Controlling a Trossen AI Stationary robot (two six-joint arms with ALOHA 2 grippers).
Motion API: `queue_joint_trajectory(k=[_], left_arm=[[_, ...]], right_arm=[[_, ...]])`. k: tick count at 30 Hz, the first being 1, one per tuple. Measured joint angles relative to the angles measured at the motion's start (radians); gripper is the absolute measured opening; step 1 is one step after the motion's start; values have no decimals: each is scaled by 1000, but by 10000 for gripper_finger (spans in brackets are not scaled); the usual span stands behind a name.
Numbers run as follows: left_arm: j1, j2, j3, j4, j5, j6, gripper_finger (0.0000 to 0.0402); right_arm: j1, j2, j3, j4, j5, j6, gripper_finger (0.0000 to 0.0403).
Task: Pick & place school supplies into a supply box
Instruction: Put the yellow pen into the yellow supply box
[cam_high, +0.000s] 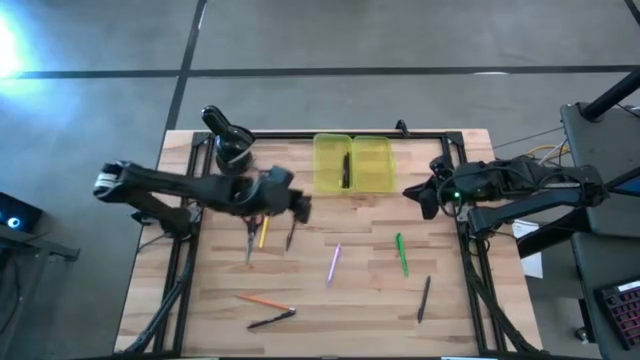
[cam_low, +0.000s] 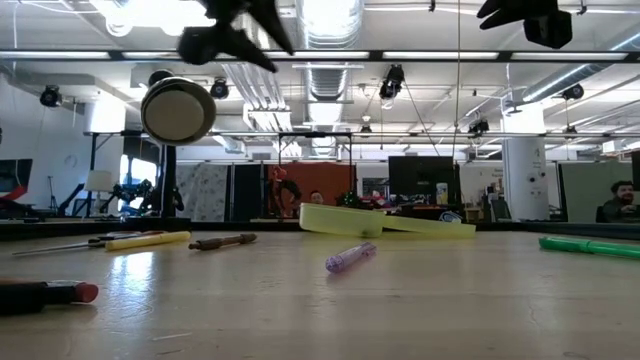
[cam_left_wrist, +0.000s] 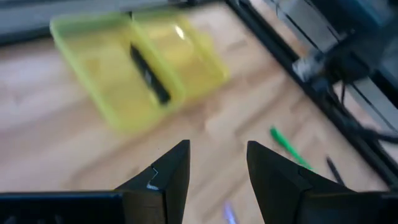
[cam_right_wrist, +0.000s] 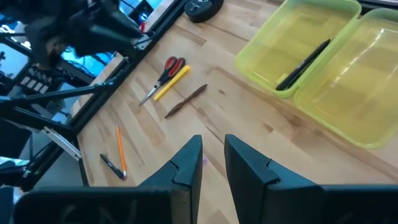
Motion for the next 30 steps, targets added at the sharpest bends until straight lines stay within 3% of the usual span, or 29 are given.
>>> queue_joint_trajectory(k=[6, 11, 22, 26, 30], left_arm=[[-142, -189, -245, -6, -1, -243, 142], [-233, -278, -379, -26, -3, -416, 142], [-306, -282, -504, -61, 18, -584, 142], [-303, -270, -533, -146, 38, -731, 142], [-284, -243, -571, -171, 101, -777, 142]], right_arm=[[0, 43, 0, 4, -4, 0, 61], [0, 81, 0, 45, -31, 1, 61], [3, 171, 0, 84, -202, 12, 61], [10, 197, 0, 84, -209, 57, 61], [15, 215, 0, 86, -209, 76, 61]])
